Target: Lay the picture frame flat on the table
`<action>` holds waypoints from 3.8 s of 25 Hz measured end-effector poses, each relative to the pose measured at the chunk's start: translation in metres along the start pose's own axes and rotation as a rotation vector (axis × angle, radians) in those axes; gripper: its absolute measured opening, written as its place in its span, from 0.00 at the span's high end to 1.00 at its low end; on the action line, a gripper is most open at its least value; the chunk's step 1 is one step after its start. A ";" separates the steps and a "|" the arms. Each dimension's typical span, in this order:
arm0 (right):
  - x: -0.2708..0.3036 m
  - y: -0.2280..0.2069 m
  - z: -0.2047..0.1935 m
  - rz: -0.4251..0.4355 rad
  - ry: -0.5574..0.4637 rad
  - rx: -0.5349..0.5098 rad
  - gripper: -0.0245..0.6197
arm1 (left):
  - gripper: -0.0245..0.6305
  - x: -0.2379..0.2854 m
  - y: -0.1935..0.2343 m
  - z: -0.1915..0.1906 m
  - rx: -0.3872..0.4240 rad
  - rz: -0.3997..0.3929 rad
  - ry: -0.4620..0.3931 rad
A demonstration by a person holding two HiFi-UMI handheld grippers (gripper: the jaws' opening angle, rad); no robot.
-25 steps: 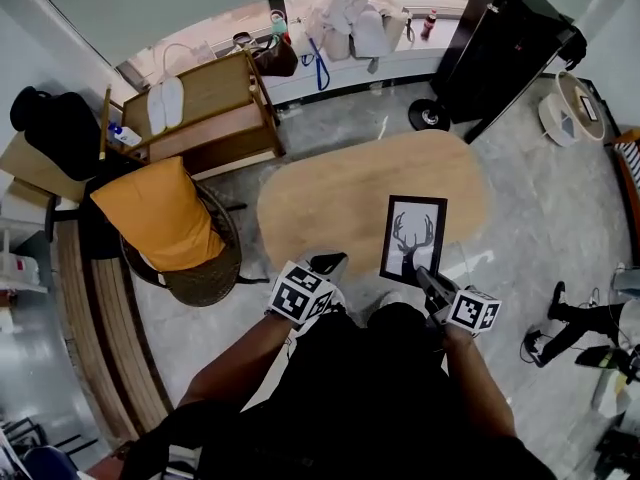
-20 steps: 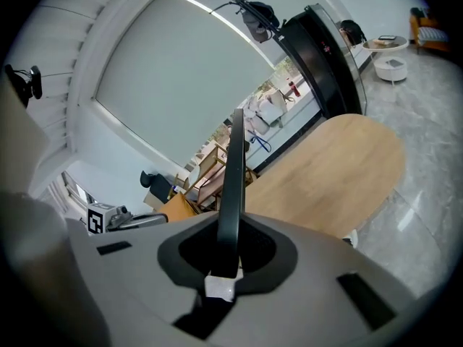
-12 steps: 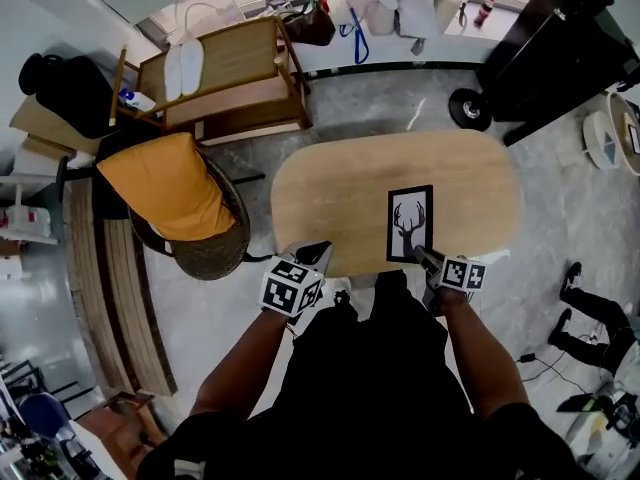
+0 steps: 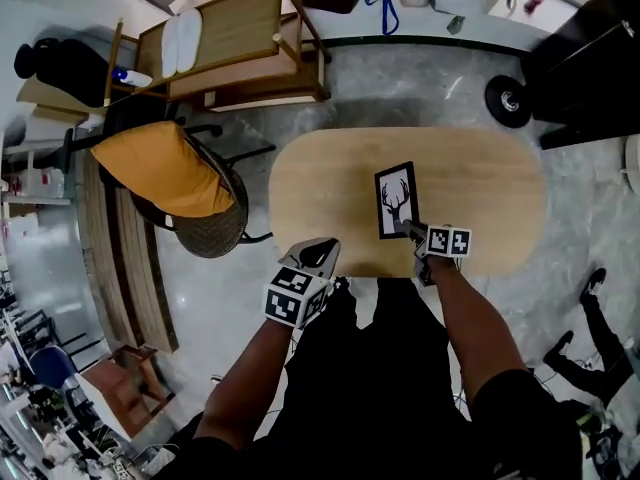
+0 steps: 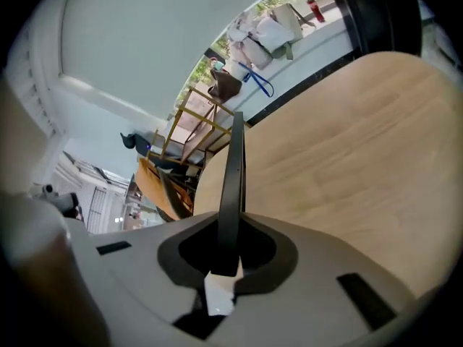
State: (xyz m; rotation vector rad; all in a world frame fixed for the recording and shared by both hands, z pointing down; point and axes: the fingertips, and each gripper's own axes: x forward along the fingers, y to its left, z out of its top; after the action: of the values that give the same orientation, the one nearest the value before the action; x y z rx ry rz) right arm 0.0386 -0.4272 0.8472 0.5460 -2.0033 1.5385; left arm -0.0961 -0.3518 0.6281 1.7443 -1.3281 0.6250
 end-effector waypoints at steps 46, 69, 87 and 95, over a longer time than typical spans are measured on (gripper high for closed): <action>-0.046 0.096 -0.034 0.029 -0.233 0.069 0.67 | 0.96 -0.082 -0.014 -0.035 0.127 -0.100 -0.091; -0.261 0.300 -0.077 0.110 -0.353 -0.663 0.96 | 0.96 -0.154 -0.119 -0.039 0.111 -0.108 -0.312; -0.327 0.231 -0.146 0.219 -0.289 -0.600 0.96 | 0.96 -0.152 -0.224 -0.098 0.075 -0.038 -0.299; -0.316 0.248 -0.154 0.188 -0.312 -0.589 0.96 | 0.96 -0.164 -0.202 -0.080 0.162 -0.051 -0.289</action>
State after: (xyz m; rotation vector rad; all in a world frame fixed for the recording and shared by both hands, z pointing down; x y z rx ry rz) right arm 0.1550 -0.2171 0.4902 0.3749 -2.6625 0.9113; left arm 0.0506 -0.1793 0.4771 2.0540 -1.4549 0.4747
